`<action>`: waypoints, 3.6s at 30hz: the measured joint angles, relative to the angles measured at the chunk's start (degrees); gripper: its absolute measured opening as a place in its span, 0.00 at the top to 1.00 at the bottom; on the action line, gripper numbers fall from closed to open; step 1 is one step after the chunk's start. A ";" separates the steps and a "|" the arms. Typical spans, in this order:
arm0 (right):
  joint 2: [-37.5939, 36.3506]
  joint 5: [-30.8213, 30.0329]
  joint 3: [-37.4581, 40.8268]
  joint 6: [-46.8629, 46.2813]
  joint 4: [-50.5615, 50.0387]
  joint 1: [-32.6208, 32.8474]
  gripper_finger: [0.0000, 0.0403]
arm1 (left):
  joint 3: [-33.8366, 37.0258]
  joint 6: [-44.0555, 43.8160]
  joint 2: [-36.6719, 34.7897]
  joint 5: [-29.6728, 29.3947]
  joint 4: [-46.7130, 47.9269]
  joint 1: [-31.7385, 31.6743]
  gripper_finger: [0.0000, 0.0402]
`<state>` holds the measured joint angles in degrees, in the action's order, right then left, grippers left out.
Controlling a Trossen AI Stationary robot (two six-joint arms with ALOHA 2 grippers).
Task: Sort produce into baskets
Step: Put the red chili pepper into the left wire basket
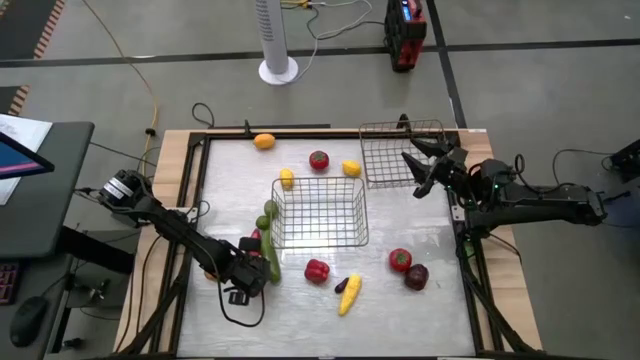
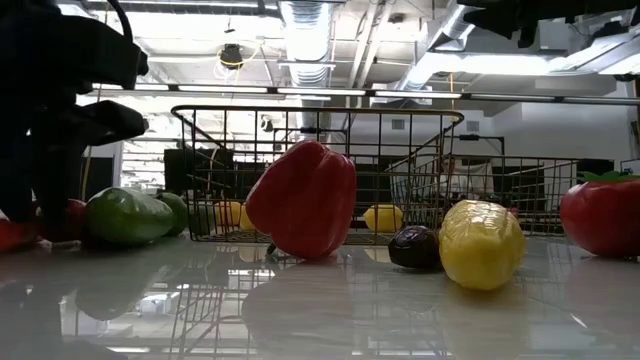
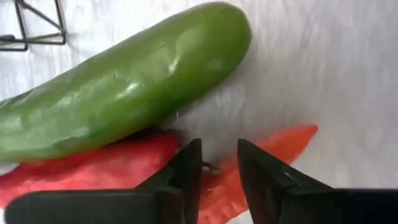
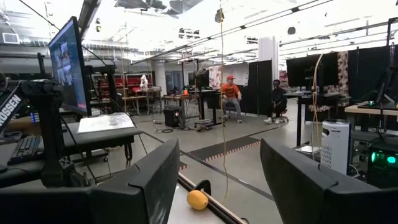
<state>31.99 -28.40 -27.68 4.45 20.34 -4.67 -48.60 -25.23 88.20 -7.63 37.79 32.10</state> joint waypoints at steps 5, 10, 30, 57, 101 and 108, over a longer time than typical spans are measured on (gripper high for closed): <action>0.00 0.00 0.00 0.11 0.00 0.00 0.37 | 0.02 0.41 0.00 -0.23 0.63 0.00 0.88; 0.00 0.00 0.00 0.11 0.00 0.00 0.37 | 0.02 0.54 0.00 0.05 0.95 0.00 0.98; 0.00 0.00 0.00 0.07 -0.07 0.00 0.37 | -18.71 1.58 0.00 5.66 35.99 -4.23 1.00; 0.00 0.00 0.00 0.00 -0.09 0.00 0.37 | -27.45 33.44 0.00 -22.48 21.06 -13.00 1.00; -0.17 -0.07 -0.02 -1.45 -3.31 6.56 0.37 | -27.45 48.41 0.00 10.17 -1.13 -31.89 0.95; -0.17 -0.07 -0.02 -1.44 -3.31 6.56 0.37 | -27.45 47.69 0.00 9.96 -1.21 -31.12 0.95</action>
<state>31.81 -28.47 -27.70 3.01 17.03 1.89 -76.05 22.46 88.20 2.33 36.58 0.97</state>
